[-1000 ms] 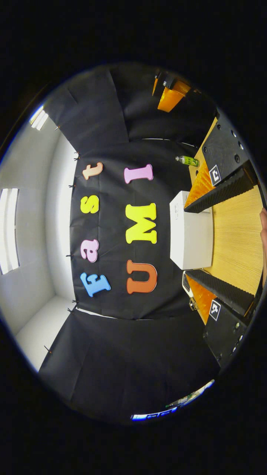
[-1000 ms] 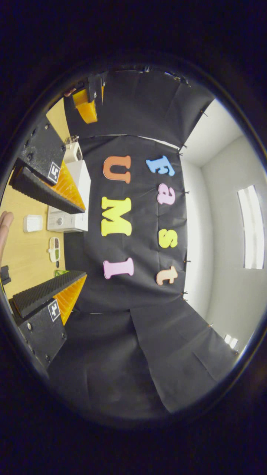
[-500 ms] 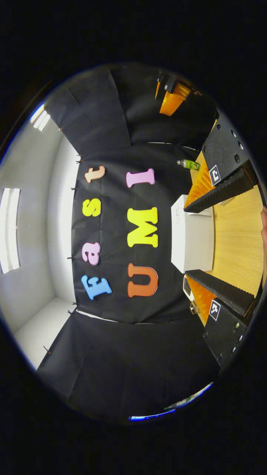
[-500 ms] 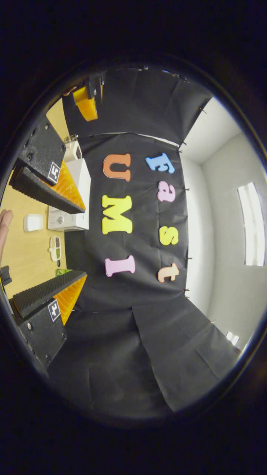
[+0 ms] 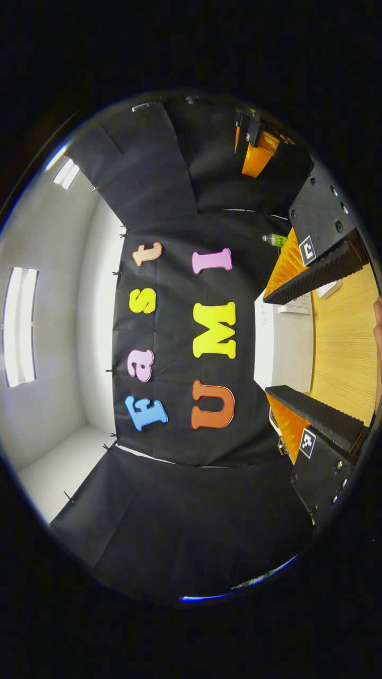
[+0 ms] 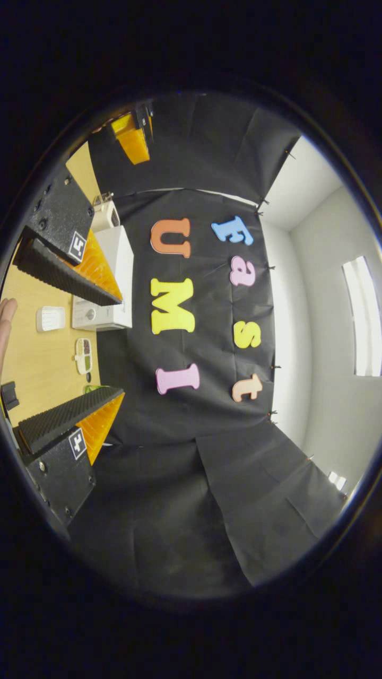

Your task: Open the microwave oven with the left hand, put the food in, and close the microwave oven.

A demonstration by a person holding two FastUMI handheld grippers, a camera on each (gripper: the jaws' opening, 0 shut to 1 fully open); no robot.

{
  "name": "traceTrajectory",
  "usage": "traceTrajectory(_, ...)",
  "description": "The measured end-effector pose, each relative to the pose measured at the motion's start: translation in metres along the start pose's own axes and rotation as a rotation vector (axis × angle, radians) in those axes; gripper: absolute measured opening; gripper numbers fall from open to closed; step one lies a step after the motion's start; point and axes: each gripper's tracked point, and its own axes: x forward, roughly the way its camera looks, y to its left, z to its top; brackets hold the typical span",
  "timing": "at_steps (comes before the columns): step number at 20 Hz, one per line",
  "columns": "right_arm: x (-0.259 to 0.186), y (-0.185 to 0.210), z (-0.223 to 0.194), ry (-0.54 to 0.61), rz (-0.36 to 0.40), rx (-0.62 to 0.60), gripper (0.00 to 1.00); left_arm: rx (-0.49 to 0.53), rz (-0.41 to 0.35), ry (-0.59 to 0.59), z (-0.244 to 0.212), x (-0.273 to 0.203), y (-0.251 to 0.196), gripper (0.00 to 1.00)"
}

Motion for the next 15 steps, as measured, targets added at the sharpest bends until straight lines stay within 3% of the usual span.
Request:
traceTrajectory(8, -0.005, 0.005, 0.009, -0.016, -0.001, -0.009, 0.98, 0.002, -0.008, 0.004, -0.001, 0.002, 0.0, 0.95)
traceTrajectory(9, -0.005, 0.005, 0.009, -0.015, 0.0, -0.01, 0.98, 0.002, -0.012, 0.003, -0.001, 0.001, -0.001, 0.84)
traceTrajectory(10, -0.005, 0.005, 0.01, -0.015, 0.001, -0.01, 0.98, 0.003, -0.017, 0.003, -0.001, 0.002, -0.003, 0.84)
traceTrajectory(11, -0.005, 0.005, 0.01, -0.014, -0.001, -0.007, 0.91, 0.004, -0.021, 0.002, -0.001, 0.001, -0.004, 0.84)
traceTrajectory(12, -0.004, 0.007, 0.01, -0.014, 0.001, -0.004, 0.98, 0.007, -0.024, 0.003, -0.001, 0.0, -0.005, 0.84)
traceTrajectory(13, -0.005, 0.008, 0.01, -0.012, 0.004, -0.003, 0.91, 0.012, -0.026, 0.006, -0.002, 0.001, -0.007, 0.84)
traceTrajectory(14, -0.004, 0.009, 0.009, -0.01, 0.005, -0.005, 0.98, 0.017, -0.026, 0.007, -0.003, 0.0, -0.005, 0.84)
traceTrajectory(15, -0.002, 0.009, 0.009, -0.009, 0.005, -0.005, 0.98, 0.022, -0.027, 0.009, -0.004, 0.001, -0.005, 0.84)
